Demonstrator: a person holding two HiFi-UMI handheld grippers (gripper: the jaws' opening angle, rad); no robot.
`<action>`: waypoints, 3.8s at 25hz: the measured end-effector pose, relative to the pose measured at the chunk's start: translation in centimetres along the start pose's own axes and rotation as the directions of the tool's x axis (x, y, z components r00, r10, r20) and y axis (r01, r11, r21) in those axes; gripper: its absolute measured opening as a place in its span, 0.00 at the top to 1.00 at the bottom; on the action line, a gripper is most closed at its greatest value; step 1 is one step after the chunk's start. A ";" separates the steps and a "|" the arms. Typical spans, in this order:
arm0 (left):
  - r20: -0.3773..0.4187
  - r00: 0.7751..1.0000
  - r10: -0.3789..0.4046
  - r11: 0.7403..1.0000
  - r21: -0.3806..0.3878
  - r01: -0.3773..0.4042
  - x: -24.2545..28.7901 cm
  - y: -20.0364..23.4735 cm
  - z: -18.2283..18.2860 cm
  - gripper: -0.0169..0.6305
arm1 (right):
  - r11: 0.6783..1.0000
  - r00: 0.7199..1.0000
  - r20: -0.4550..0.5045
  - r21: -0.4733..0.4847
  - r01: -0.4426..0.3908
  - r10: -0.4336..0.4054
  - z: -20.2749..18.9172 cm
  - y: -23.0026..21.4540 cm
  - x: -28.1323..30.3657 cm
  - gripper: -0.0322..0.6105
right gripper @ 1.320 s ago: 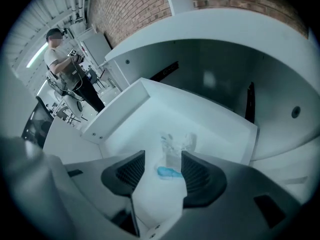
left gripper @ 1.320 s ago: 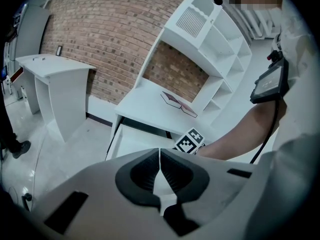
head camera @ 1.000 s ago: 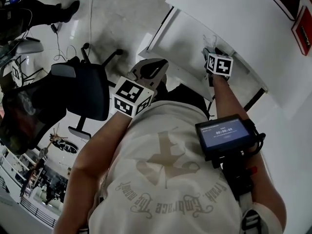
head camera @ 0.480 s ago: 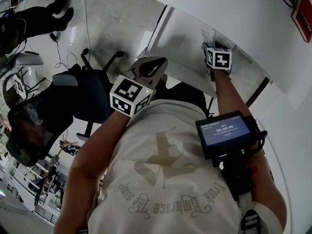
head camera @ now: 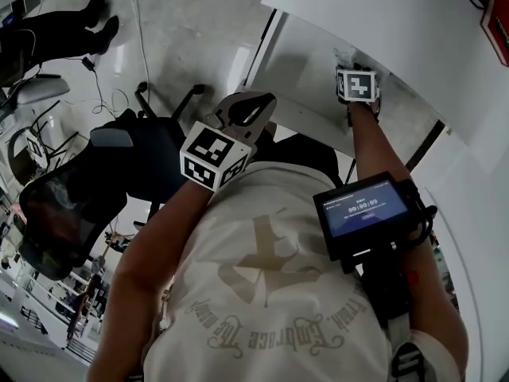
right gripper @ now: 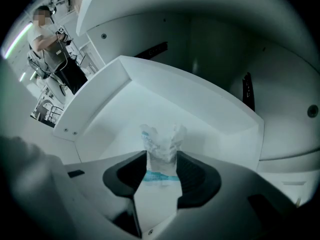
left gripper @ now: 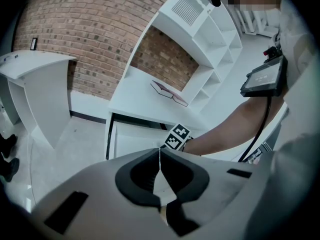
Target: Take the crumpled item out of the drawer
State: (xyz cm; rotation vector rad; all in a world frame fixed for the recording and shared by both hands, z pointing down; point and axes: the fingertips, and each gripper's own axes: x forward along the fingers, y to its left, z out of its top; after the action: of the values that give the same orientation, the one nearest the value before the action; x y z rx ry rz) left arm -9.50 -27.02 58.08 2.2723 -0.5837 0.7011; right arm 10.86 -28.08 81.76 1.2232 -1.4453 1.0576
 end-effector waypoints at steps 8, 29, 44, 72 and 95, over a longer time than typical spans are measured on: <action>-0.005 1.000 -0.015 1.000 0.024 0.015 0.2 0.8 0.7 0.93 | 1.000 1.000 0.014 0.002 0.010 -0.010 -0.2 -0.2 -0.4 0.75; 0.011 0.998 -0.067 0.995 0.072 0.066 2.9 2.7 2.1 0.93 | 0.999 0.993 0.108 -0.012 -0.044 0.045 1.7 2.2 -1.4 0.78; 0.095 0.995 -0.027 0.997 0.080 0.019 -0.3 -2.2 1.8 0.93 | 0.995 0.967 0.237 -0.027 -0.092 0.095 0.2 2.9 -9.3 0.78; 0.202 0.979 -0.015 0.992 0.127 -0.011 -5.0 -3.3 2.2 0.93 | 0.990 0.898 0.417 -0.038 -0.139 0.142 0.8 6.9 -17.7 0.78; 0.212 0.974 -0.076 0.978 0.205 0.032 -4.2 -6.9 5.0 0.93 | 0.971 0.754 0.626 -0.023 -0.237 0.199 2.7 6.3 -26.4 0.78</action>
State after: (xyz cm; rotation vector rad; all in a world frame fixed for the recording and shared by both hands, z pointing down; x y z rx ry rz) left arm -7.09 -25.10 49.05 2.5657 -0.5724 0.5044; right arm 6.06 -25.05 55.13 1.5680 -2.1263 0.8777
